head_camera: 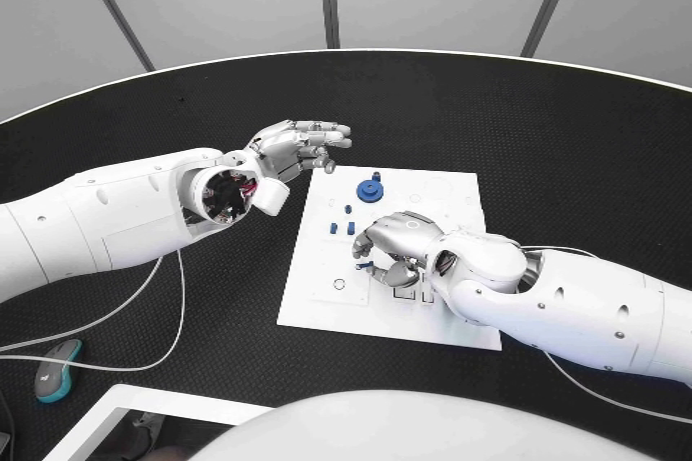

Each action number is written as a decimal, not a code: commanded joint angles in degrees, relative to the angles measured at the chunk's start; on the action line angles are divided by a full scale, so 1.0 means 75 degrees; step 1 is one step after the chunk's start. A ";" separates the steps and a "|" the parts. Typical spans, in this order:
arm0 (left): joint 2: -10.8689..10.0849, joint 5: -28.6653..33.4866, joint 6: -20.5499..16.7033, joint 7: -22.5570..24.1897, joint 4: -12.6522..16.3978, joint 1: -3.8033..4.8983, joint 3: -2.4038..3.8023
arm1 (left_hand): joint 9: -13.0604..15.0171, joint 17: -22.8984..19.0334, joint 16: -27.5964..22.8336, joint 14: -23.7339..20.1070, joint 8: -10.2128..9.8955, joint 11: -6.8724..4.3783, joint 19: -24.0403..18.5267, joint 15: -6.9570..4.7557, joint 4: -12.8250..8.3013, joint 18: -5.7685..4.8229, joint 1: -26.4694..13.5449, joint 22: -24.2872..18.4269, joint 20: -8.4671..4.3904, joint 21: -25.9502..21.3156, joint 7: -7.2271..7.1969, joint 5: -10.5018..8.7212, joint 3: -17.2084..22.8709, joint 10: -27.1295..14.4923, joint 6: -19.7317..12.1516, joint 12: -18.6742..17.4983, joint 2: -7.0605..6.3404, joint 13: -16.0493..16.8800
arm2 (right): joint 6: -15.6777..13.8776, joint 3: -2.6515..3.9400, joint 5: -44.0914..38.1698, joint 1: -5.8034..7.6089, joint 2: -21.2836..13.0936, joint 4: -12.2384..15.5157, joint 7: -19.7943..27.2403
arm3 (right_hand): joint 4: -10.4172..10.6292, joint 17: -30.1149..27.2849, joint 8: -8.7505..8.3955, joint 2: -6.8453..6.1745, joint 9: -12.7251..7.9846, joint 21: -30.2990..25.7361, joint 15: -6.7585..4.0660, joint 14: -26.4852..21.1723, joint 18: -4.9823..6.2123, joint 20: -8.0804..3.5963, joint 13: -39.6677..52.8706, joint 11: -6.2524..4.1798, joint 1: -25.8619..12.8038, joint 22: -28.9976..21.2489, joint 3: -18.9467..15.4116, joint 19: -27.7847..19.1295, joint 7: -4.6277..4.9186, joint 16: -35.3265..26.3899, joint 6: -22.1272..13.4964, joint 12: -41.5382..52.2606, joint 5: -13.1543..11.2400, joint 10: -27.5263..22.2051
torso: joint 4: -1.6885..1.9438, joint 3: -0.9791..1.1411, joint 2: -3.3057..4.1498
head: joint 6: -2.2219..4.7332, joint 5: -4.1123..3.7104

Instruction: Assemble the parts on the task board

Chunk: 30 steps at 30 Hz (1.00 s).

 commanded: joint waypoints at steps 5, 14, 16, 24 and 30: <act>0.0027 0.0000 0.0020 -0.0014 -0.0040 -0.0001 0.0000 | 0.0004 -0.0007 0.0027 -0.0062 -0.0034 -0.0019 0.0019 -0.0009 0.0018 0.0055 0.0024 -0.0013 0.0057 -0.0050 0.0053 0.0002 -0.0037 -0.0057 0.0015 0.0029 0.0061 0.0011 | -0.0033 0.0001 0.0000 0.0001 -0.0038 -0.0001 -0.0009 | -0.0015 0.0017 -0.0005 -0.0038 0.0020 0.0029 0.0012 0.0250 0.0067 -0.0027 -0.0002 -0.0024 -0.0009 0.0221 -0.0011 -0.0002 -0.0025 0.0026 0.0031 0.0065 -0.0008 0.0091 | -0.0003 0.0002 -0.0005 | 0.0001 -0.0022; 0.0034 -0.0001 0.0024 -0.0033 -0.0059 -0.0001 -0.0001 | 0.0003 -0.0011 0.0030 -0.0070 -0.0039 -0.0017 0.0018 -0.0007 0.0014 0.0056 0.0035 -0.0016 0.0059 -0.0055 0.0056 0.0003 -0.0037 -0.0066 0.0009 0.0032 0.0067 0.0012 | -0.0075 0.0001 0.0000 0.0001 0.0041 -0.0092 0.0000 | -0.0015 0.0045 0.0008 -0.0023 0.0031 0.0070 -0.0002 0.0265 0.0058 -0.0039 -0.0004 -0.0040 -0.0008 0.0242 0.0001 0.0020 -0.0035 0.0055 0.0058 0.0101 0.0000 0.0141 | -0.0001 0.0001 0.0010 | 0.0001 -0.0026; 0.0033 -0.0001 0.0024 -0.0037 -0.0058 -0.0001 -0.0001 | 0.0003 -0.0011 0.0030 -0.0070 -0.0039 -0.0017 0.0018 -0.0007 0.0014 0.0056 0.0035 -0.0016 0.0059 -0.0055 0.0056 0.0003 -0.0037 -0.0066 0.0009 0.0032 0.0067 0.0012 | -0.0093 0.0001 0.0000 0.0001 0.0037 -0.0106 -0.0050 | -0.0019 0.0041 0.0012 -0.0012 0.0035 0.0075 -0.0009 0.0267 0.0057 -0.0044 -0.0006 -0.0047 0.0000 0.0245 0.0011 0.0026 -0.0041 0.0054 0.0069 0.0113 0.0003 0.0159 | -0.0003 -0.0001 0.0010 | 0.0001 -0.0030; 0.0020 -0.0001 0.0035 -0.0059 -0.0062 -0.0001 -0.0001 | 0.0002 -0.0013 0.0031 -0.0073 -0.0043 -0.0016 0.0018 -0.0006 0.0012 0.0056 0.0040 -0.0017 0.0061 -0.0057 0.0058 0.0003 -0.0038 -0.0070 0.0005 0.0033 0.0069 0.0012 | -0.0234 0.0001 0.0000 0.0001 -0.0115 0.0003 -0.0244 | -0.0047 0.0085 0.0054 0.0001 0.0072 0.0177 -0.0043 0.0306 0.0033 -0.0084 -0.0021 -0.0078 0.0013 0.0297 0.0048 0.0090 0.0012 0.0111 0.0164 0.0216 -0.0048 0.0323 | -0.0016 0.0004 0.0000 | 0.0001 -0.0031; 0.0006 -0.0001 0.0047 -0.0063 -0.0066 -0.0001 -0.0001 | 0.0002 -0.0015 0.0032 -0.0076 -0.0047 -0.0015 0.0018 -0.0005 0.0009 0.0057 0.0045 -0.0018 0.0061 -0.0058 0.0058 0.0003 -0.0038 -0.0075 0.0000 0.0033 0.0069 0.0012 | -0.0480 0.0000 -0.0001 0.0001 -0.0381 0.0280 -0.0328 | -0.0039 0.0081 0.0085 -0.0040 0.0103 0.0195 -0.0058 0.0319 0.0025 -0.0100 -0.0035 -0.0102 -0.0024 0.0305 -0.0004 0.0118 -0.0001 0.0123 0.0233 0.0288 -0.0294 0.0434 | -0.0010 0.0009 -0.0007 | 0.0013 -0.0054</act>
